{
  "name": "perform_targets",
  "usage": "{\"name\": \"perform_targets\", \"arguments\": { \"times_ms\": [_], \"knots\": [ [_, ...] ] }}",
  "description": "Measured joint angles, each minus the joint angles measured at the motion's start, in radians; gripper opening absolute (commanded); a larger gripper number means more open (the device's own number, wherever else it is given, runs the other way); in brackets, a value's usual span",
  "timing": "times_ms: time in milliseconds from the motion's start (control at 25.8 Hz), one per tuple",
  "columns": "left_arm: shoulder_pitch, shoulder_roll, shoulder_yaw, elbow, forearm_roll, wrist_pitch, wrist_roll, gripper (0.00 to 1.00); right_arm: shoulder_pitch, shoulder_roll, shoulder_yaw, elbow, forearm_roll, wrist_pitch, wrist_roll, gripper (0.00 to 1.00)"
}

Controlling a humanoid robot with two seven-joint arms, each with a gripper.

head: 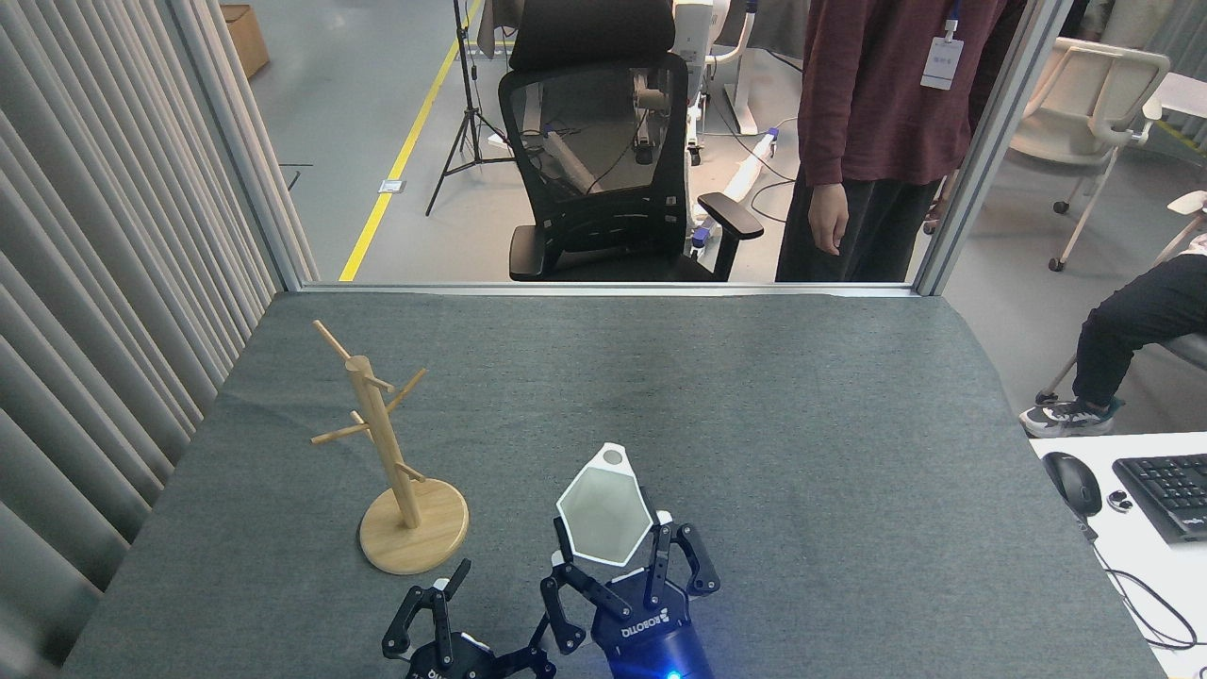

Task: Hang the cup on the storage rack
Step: 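Lift the cup with the right gripper and carry it toward the left gripper, then grasp the cup with the left gripper and open the right gripper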

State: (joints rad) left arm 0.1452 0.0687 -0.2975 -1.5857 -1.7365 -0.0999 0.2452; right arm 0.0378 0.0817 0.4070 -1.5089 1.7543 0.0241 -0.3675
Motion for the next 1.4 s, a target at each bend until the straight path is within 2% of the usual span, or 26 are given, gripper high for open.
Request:
{"name": "perform_targets", "arguments": {
  "times_ms": [737, 1009, 1047, 1125, 1164, 1241, 1280, 1319, 1358, 1397],
  "knots": [
    [-0.031, -0.001, -0.037, -0.013, -0.002, -0.001, 0.002, 1.0, 0.001, 0.01, 0.15, 0.05, 0.002, 0.069, -0.02, 0.67],
    [-0.046, -0.001, -0.037, -0.015, 0.002, -0.001, 0.002, 1.0, 0.026, 0.006, 0.185, 0.052, 0.0, 0.071, -0.021, 0.67],
    [-0.047, -0.001, -0.037, -0.017, 0.003, -0.001, 0.002, 0.98, 0.028, 0.006, 0.187, 0.052, -0.002, 0.075, -0.021, 0.67],
    [-0.047, -0.002, -0.037, -0.019, 0.004, -0.002, 0.004, 0.65, 0.03, 0.006, 0.189, 0.052, -0.003, 0.079, -0.021, 0.68],
    [-0.048, -0.002, -0.037, -0.02, 0.004, -0.003, 0.006, 0.54, 0.031, 0.006, 0.19, 0.051, -0.003, 0.08, -0.021, 0.68],
    [-0.051, -0.002, -0.037, -0.02, 0.004, -0.007, 0.007, 0.46, 0.031, 0.006, 0.191, 0.051, -0.004, 0.08, -0.022, 0.7],
    [-0.053, -0.002, -0.037, -0.02, 0.004, -0.009, 0.007, 0.44, 0.031, 0.006, 0.191, 0.051, -0.004, 0.08, -0.023, 0.76],
    [-0.055, -0.001, -0.037, -0.02, 0.004, -0.01, 0.007, 0.44, 0.031, 0.006, 0.191, 0.051, -0.004, 0.08, -0.024, 0.92],
    [-0.056, -0.001, -0.037, -0.02, 0.004, -0.01, 0.007, 0.44, 0.032, 0.006, 0.192, 0.051, -0.005, 0.08, -0.026, 0.98],
    [-0.058, -0.001, -0.038, -0.02, 0.004, -0.014, 0.007, 0.44, 0.032, 0.006, 0.191, 0.05, -0.006, 0.08, -0.026, 0.98]
  ]
}}
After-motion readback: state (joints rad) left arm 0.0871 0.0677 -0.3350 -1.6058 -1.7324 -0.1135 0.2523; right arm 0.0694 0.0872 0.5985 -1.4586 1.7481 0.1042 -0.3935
